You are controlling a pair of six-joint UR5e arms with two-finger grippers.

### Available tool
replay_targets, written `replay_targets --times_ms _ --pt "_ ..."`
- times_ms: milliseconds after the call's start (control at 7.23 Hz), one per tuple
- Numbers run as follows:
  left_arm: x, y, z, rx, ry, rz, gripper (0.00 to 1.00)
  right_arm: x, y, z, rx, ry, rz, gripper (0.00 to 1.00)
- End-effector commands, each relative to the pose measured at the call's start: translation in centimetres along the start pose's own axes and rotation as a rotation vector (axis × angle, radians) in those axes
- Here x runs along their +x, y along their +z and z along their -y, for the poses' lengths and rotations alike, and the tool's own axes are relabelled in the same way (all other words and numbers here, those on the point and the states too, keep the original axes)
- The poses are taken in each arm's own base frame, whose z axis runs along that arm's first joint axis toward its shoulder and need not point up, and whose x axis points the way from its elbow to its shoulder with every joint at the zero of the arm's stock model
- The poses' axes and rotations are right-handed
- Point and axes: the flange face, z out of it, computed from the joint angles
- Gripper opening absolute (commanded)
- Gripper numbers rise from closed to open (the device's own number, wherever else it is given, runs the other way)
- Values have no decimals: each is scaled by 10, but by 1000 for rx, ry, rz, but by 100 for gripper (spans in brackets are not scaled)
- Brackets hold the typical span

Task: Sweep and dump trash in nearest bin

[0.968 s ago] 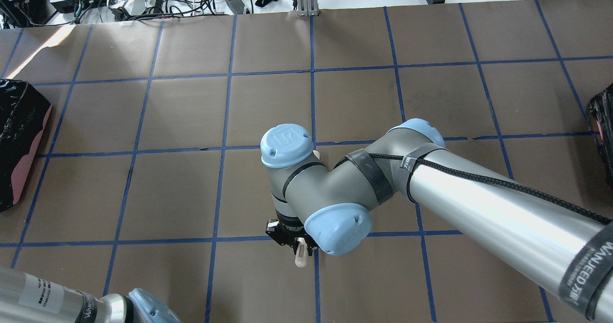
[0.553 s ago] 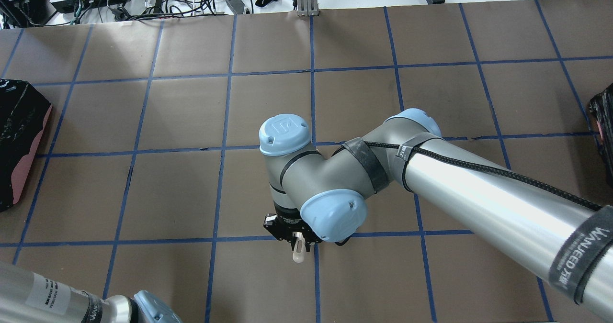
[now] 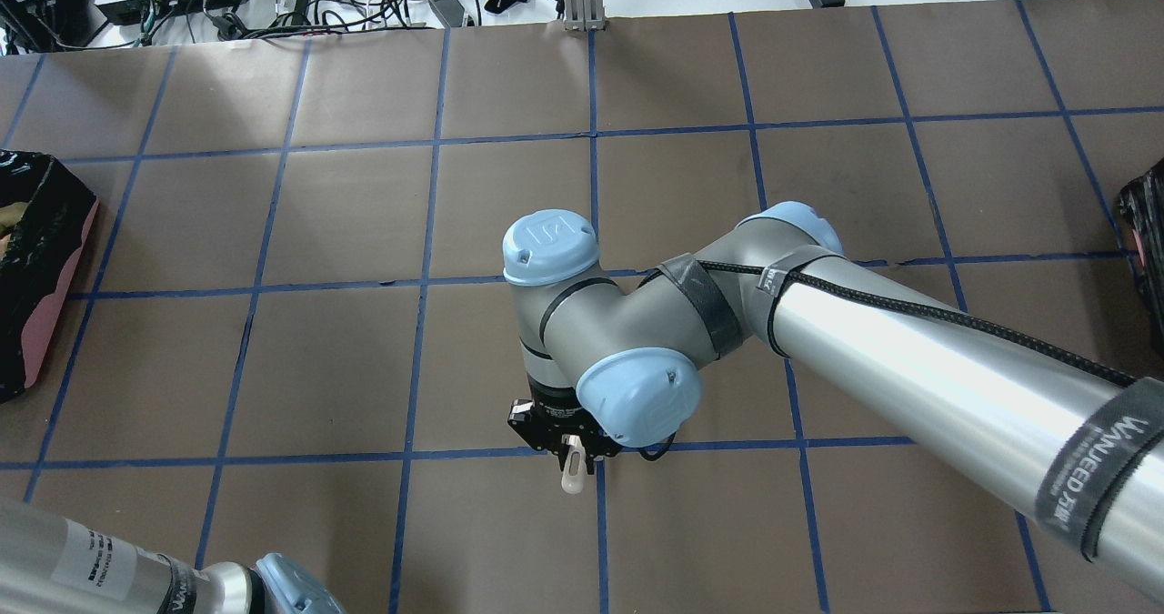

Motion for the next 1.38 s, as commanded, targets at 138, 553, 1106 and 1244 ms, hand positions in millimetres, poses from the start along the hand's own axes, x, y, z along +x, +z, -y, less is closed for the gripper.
replay_targets --times_ms 138,553,1106,1244 --pt "-14 -65 5 68 20 84 0 -1 -3 3 12 -8 -2 93" --pt "-13 -161 52 332 -135 56 0 -4 -41 8 69 -13 43 100" --pt "15 -247 193 511 -497 -184 0 44 -182 -49 54 -7 39 99" --pt "36 -300 244 522 -574 -249 0 57 -223 -78 131 -30 92 100"
